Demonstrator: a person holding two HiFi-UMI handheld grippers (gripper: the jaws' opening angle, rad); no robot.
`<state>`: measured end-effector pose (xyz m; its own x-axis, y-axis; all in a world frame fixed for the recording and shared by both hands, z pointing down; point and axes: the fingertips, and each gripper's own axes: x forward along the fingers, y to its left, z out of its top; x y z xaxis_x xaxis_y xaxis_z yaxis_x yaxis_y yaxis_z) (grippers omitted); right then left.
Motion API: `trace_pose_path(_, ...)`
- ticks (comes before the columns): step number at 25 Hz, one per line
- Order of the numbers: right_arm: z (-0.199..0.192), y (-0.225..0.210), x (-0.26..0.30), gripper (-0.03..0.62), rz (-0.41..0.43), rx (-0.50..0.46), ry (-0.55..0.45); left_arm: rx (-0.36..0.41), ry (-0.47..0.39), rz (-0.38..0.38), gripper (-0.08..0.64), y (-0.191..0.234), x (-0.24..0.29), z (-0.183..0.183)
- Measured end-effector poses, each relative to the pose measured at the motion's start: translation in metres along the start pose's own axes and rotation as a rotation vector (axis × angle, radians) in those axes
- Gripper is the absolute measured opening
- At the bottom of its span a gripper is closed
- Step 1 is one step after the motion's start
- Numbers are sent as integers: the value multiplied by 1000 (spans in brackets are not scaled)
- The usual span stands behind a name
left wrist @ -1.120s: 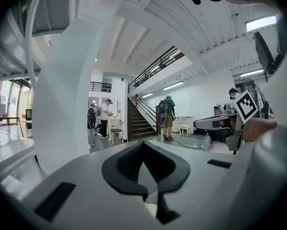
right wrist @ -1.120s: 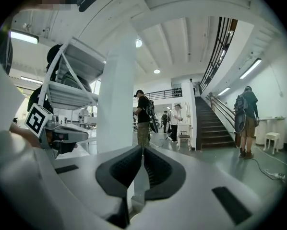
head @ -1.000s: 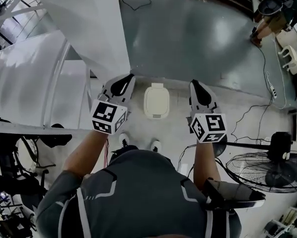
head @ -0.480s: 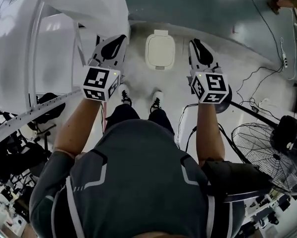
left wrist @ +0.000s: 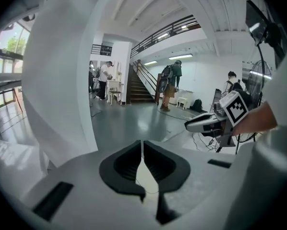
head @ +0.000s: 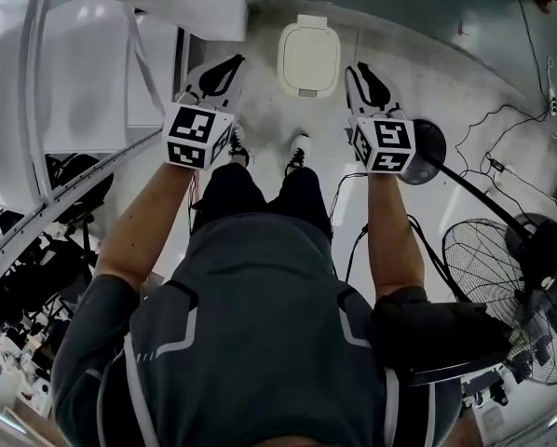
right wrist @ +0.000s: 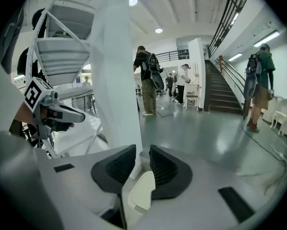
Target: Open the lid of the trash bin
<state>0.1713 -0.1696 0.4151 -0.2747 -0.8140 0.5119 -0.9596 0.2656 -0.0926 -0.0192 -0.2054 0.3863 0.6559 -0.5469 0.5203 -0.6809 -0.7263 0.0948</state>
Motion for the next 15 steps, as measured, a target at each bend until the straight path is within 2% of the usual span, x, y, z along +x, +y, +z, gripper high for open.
trace_pose_path(6, -67, 8, 28, 115, 20, 1, 114, -67, 70, -29, 12, -5, 17, -43)
trace_pose_path(12, -137, 16, 62, 112, 44, 12, 214, -50, 130, -46, 12, -16, 31, -93)
trace_pose_path(15, -169, 17, 76, 74, 37, 21, 258, -46, 145, -35, 9, -16, 38, -118)
